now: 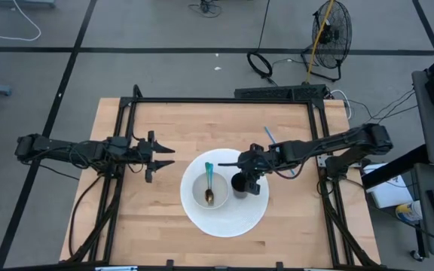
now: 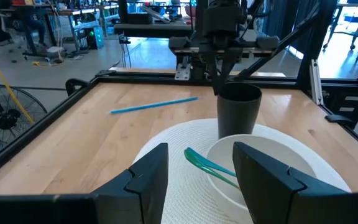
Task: Pick & Place Utensil
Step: Put the black cup on the white mat to the right of the white bowl
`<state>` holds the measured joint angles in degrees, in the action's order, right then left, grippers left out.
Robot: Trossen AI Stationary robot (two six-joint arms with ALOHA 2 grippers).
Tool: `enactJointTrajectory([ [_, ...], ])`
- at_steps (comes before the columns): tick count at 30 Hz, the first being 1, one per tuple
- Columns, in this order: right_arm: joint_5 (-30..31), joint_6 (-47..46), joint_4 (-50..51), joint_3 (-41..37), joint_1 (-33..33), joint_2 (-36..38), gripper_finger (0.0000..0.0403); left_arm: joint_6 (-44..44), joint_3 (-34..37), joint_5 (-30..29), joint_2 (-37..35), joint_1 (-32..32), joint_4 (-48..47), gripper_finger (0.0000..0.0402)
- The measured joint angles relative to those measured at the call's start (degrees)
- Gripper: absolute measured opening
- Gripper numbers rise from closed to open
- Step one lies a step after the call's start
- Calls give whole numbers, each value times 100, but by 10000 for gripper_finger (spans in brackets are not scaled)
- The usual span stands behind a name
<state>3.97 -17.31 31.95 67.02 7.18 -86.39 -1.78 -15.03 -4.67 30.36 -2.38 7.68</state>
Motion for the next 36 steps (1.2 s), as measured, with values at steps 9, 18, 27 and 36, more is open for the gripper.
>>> enactJointTrajectory([
  [9, -106, 13, -57, 10, 1, -55, 0, 0, 0, 2, 1, 0, -21, 186],
  [18, 53, 124, -41, 9, 4, -35, 0, 0, 0, 2, 1, 0, -19, 186],
  [27, 69, 204, -40, 9, 4, -31, 0, 2, 0, 2, 1, 0, -19, 186],
  [36, 105, 349, -122, -2, 2, 47, 0, 2, 0, 2, 1, 0, -19, 186],
])
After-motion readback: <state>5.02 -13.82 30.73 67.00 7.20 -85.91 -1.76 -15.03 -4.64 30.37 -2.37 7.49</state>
